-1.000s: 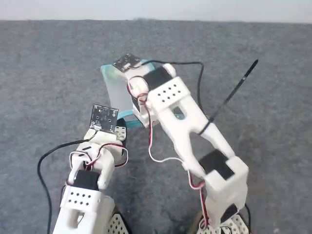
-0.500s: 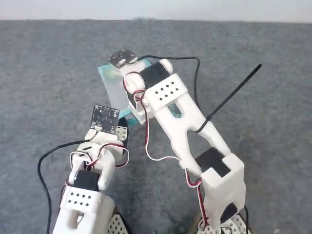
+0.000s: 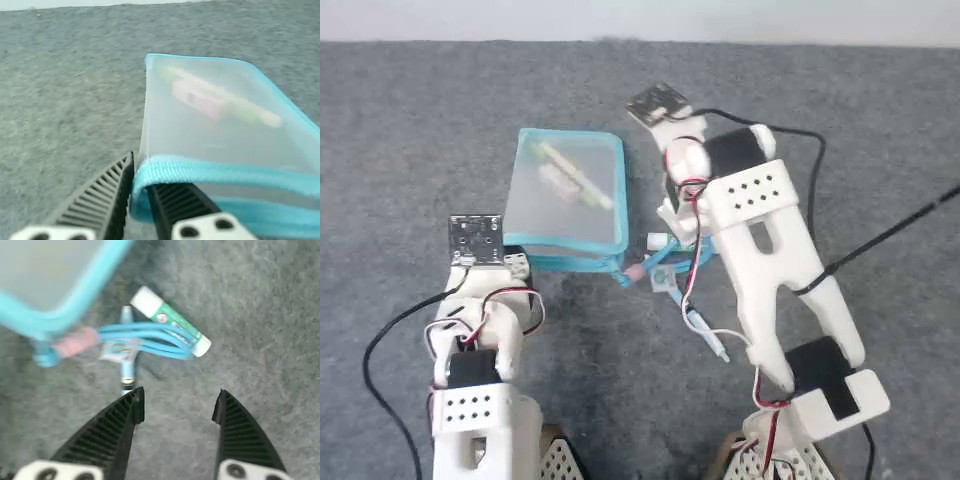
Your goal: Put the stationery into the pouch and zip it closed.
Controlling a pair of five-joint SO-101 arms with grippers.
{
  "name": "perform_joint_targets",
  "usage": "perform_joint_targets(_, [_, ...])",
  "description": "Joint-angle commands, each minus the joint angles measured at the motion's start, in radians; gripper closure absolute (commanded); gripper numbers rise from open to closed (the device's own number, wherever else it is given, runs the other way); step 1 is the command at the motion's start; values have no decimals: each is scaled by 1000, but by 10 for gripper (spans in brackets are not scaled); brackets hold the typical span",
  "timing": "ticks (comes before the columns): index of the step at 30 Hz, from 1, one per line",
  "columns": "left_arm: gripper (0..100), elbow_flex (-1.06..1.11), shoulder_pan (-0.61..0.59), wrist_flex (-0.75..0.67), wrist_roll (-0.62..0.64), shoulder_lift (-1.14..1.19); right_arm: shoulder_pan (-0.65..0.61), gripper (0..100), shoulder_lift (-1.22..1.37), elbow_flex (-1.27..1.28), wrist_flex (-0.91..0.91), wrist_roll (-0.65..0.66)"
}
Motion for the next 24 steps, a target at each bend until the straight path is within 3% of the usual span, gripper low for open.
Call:
perform_joint_targets(1, [988, -70, -17, 0, -6, 2, 33, 768, 31, 23, -130, 66])
perform_joint_targets(4, [988, -70, -17, 0, -6, 2, 30, 768, 140, 14, -208, 120])
perform_joint_targets(11, [988, -70, -17, 2, -6, 2, 47, 768, 334, -29, -249, 400])
perform_joint_targets(24, [988, -67, 11, 3, -6, 2, 99, 768, 424, -23, -283, 417])
